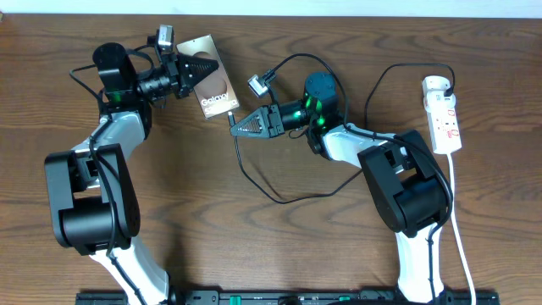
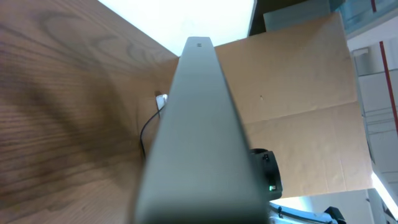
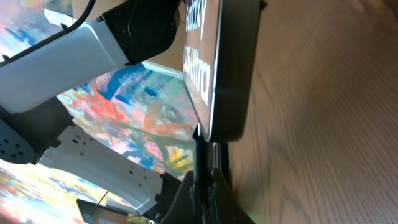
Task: Plug charger to phone and switch on socket
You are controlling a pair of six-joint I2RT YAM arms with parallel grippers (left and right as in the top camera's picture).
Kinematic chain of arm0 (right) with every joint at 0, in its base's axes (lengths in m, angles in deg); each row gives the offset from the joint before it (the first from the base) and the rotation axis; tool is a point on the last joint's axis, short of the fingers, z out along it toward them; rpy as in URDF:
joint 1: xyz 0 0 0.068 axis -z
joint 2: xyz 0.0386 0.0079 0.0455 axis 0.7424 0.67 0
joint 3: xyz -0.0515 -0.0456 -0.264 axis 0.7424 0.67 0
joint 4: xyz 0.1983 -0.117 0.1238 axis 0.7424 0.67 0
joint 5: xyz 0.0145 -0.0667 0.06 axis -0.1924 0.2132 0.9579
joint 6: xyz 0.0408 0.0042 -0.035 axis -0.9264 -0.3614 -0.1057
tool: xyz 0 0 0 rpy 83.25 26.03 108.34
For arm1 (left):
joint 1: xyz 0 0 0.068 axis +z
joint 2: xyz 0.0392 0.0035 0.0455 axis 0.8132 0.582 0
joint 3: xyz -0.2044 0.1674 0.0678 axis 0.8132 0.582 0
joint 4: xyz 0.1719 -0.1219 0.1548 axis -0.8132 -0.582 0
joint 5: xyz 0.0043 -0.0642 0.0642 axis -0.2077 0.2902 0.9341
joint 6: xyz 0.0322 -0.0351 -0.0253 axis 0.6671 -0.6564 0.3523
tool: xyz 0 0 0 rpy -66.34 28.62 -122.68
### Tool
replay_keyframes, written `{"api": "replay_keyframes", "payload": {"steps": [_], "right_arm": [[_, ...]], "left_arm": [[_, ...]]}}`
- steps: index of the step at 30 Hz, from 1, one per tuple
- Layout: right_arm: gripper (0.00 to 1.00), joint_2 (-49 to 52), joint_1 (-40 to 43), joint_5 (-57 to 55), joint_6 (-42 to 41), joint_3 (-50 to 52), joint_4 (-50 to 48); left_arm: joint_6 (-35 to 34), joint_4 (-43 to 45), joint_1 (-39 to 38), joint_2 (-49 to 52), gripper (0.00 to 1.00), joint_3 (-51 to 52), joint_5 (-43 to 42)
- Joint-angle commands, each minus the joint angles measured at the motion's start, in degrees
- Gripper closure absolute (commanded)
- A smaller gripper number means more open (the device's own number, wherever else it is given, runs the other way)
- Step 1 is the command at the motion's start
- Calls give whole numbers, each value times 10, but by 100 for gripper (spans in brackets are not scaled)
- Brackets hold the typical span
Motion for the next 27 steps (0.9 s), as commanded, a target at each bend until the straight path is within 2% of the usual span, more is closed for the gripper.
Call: {"api": "replay_keyframes", "payload": {"steps": [1,13,27], "right_arm": [[99,5,-2,-21,6,-11,-4],[99,5,-12,-21,6,-11,-4],[99,5,-12,-21,6,-11,-7]], "left_arm": [[-12,5,-5,-1,93,-10,-1],[-30,5,-5,-1,93,-10,25],[-27,10,-5,-1,93,-10,3]]}}
